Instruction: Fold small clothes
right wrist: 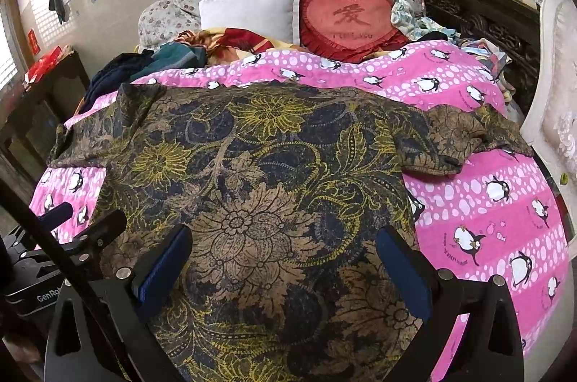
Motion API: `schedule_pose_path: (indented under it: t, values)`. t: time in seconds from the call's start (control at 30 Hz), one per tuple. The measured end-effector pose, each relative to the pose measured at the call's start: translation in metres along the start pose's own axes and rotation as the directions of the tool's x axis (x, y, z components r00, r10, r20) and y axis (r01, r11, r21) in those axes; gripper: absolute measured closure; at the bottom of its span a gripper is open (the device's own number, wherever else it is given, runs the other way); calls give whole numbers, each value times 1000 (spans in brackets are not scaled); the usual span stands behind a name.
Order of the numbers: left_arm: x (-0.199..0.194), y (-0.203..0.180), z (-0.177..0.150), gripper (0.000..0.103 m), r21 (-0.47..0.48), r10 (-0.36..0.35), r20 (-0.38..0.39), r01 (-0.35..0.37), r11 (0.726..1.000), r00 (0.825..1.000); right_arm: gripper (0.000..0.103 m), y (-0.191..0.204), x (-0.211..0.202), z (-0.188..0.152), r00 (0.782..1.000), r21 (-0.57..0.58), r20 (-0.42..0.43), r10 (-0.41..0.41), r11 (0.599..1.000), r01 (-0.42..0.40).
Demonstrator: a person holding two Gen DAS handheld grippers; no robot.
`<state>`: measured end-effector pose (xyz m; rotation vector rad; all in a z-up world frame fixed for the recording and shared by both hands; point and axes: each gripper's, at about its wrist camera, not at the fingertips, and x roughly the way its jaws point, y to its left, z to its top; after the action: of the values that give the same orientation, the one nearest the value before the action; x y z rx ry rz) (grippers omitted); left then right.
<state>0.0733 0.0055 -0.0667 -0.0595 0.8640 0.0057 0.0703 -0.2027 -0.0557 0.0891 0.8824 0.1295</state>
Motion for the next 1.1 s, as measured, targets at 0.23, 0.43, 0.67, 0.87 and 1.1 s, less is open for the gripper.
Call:
schedule_pose_path:
  t: [0.23,0.43,0.67,0.87,1.1]
  values:
    - [5,0,9,0,1,3,-2,-3,1000,1000,0,2,5,9,1000,-7,5,-12,1000,12]
    - [11,5,22,0,1,9,-11,-9,1000,1000,0,7,12,23,1000,-22,4,-24,999,24]
    - [23,11,39,0,-4,9,-21,-9,1000,1000,0,18,25,37,999,-45,8,-41,998,42]
    - [35,16,50,0,-8,20,-32,-20,1000,999,0,28,44,50,998,-74,-12,-58,996,57]
    - [50,21,58,0,-1,30,-41,-30,1000,999,0,39,66,61,997,-81,-28,-67,995,64]
